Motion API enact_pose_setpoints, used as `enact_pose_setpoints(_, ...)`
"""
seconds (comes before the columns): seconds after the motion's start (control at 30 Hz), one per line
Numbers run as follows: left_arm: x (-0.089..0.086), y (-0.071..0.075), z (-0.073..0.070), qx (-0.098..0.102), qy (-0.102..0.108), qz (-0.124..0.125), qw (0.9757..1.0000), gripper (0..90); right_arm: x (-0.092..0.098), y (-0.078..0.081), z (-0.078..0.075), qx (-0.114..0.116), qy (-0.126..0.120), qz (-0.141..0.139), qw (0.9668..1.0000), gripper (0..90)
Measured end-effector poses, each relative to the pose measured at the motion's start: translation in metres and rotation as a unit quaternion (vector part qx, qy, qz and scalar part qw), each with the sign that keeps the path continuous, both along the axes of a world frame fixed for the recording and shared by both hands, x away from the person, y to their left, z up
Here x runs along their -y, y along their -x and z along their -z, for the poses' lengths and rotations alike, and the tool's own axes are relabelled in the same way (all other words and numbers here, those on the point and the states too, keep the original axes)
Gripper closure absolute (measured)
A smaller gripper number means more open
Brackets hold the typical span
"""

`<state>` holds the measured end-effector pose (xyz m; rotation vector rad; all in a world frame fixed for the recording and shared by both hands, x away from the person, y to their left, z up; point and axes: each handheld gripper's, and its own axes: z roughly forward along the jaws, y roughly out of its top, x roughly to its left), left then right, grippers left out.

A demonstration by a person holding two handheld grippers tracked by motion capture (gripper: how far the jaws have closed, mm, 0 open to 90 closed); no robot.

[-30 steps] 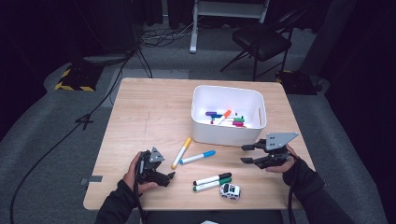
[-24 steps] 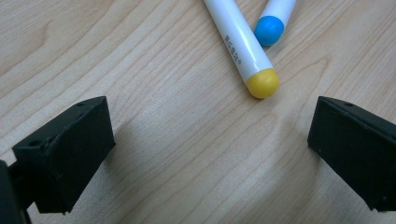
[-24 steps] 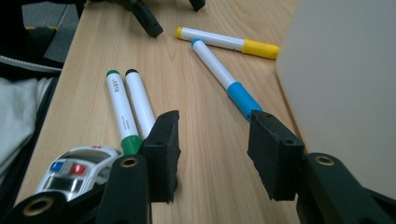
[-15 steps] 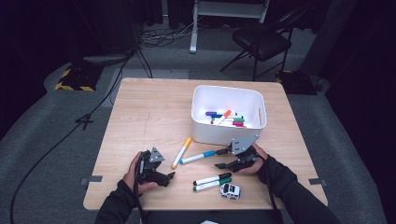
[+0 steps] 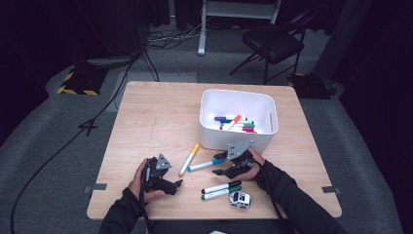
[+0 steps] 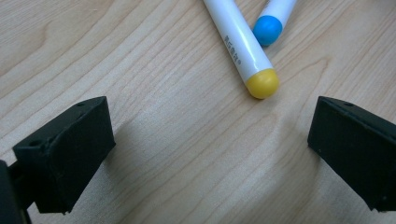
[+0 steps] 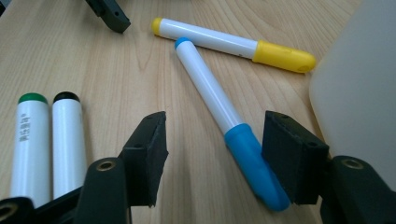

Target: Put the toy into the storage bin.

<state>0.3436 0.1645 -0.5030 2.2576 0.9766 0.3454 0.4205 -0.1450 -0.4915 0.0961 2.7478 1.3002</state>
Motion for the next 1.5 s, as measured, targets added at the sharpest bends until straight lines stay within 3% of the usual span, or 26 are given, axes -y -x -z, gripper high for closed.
enact_pose_setpoints(0.23,0.0,0.0,0.0,0.0,0.0,0.0,1.0,0.6,-0.004,-0.004,0.007,-0.01,0.018,0.0,0.9998,46.0)
enact_pose_setpoints(0.37,0.0,0.0,0.0,0.0,0.0,0.0,1.0,0.6,0.0,-0.003,0.01,-0.032,0.01,-0.008,0.9994,61.6)
enact_pose_setpoints(0.5,0.001,0.0,0.0,-0.004,0.004,0.002,1.0,0.6,0.007,0.002,0.01,-0.032,0.01,-0.022,0.9992,73.8)
enact_pose_setpoints(0.57,0.002,0.0,0.0,-0.002,0.0,-0.004,1.0,0.6,0.011,0.005,0.01,-0.029,0.01,-0.028,0.9991,74.7)
enact_pose_setpoints(0.7,0.015,-0.001,0.0,0.002,0.001,0.01,1.0,0.6,0.023,0.009,0.009,-0.03,0.015,-0.025,0.9991,75.0)
enact_pose_setpoints(0.8,0.026,-0.003,0.0,-0.008,0.006,0.018,0.9998,0.6,0.035,0.013,0.008,-0.031,0.019,-0.015,0.9992,75.0)
enact_pose_setpoints(0.9,0.035,-0.005,-0.001,-0.008,-0.001,0.01,0.9999,0.6,0.05,0.015,0.008,-0.033,0.02,-0.001,0.9992,75.0)
enact_pose_setpoints(0.93,0.036,-0.007,0.0,-0.004,0.003,0.019,0.9998,0.6,0.056,0.016,0.007,-0.035,0.02,0.004,0.9992,75.0)
enact_pose_setpoints(1.03,0.039,-0.01,-0.001,-0.01,0.002,0.005,0.9999,0.8,0.07,0.015,0.008,-0.035,0.018,0.018,0.9991,75.0)
enact_pose_setpoints(1.1,0.039,-0.011,-0.001,0.002,0.009,-0.002,1.0,5.6,0.079,0.015,0.008,-0.037,0.015,0.026,0.9988,75.0)
enact_pose_setpoints(1.23,0.04,-0.014,-0.003,0.02,0.016,-0.013,0.9996,27.0,0.093,0.014,0.008,-0.038,0.015,0.04,0.9984,75.0)
enact_pose_setpoints(1.4,0.038,-0.014,-0.005,0.021,0.023,-0.008,0.9995,51.4,0.1,0.014,0.008,-0.043,0.014,0.05,0.9977,75.0)
enact_pose_setpoints(1.5,0.036,-0.012,-0.005,0.024,0.024,0.0,0.9994,60.6,0.101,0.013,0.008,-0.045,0.014,0.049,0.9977,75.0)
